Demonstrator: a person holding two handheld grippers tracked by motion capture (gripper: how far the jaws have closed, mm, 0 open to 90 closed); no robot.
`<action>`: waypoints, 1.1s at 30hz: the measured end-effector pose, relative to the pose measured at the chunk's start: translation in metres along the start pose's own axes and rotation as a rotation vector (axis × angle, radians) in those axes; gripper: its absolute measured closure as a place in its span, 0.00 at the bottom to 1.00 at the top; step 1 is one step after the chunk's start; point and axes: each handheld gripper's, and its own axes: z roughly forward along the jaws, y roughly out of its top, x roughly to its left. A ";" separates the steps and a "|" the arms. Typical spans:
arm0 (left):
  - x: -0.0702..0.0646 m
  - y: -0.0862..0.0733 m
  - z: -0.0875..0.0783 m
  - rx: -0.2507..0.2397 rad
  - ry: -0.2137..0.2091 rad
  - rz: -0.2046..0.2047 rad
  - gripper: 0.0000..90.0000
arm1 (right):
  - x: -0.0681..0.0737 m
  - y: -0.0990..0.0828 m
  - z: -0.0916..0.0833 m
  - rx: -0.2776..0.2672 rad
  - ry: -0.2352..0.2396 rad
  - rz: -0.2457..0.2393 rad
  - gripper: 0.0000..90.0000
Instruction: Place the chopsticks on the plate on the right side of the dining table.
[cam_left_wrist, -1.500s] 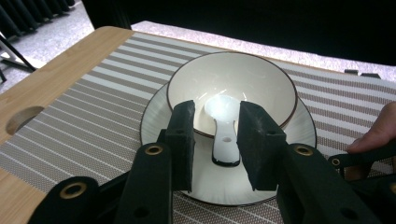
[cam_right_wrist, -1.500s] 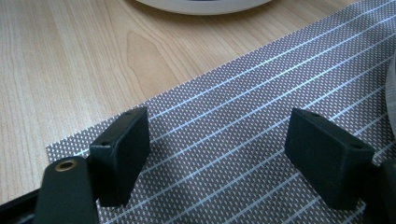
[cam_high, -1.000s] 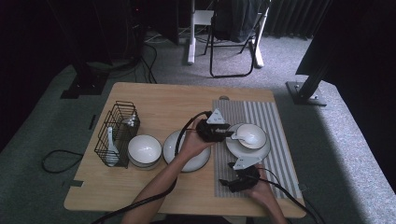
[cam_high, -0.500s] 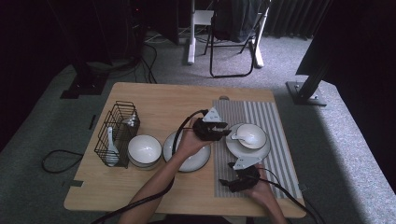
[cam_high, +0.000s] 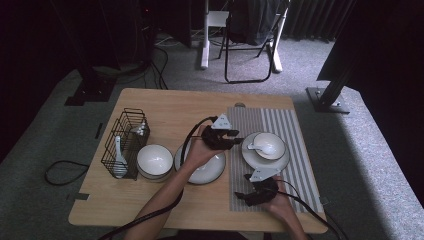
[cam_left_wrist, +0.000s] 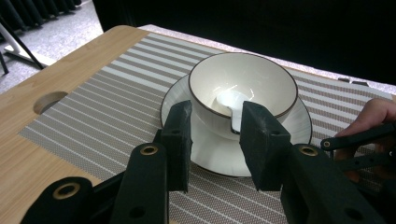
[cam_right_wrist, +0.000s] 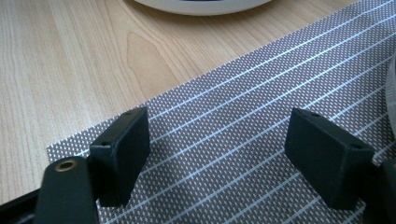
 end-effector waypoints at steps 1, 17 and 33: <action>0.000 0.000 0.000 0.000 0.000 0.000 0.72 | 0.000 0.000 0.000 0.000 0.000 0.000 0.24; 0.008 -0.004 -0.030 -0.013 0.030 0.002 0.71 | -0.002 0.000 0.000 -0.005 0.011 0.013 0.23; 0.008 -0.005 -0.056 -0.022 0.035 0.015 0.69 | -0.002 0.004 0.000 -0.014 -0.008 0.009 0.23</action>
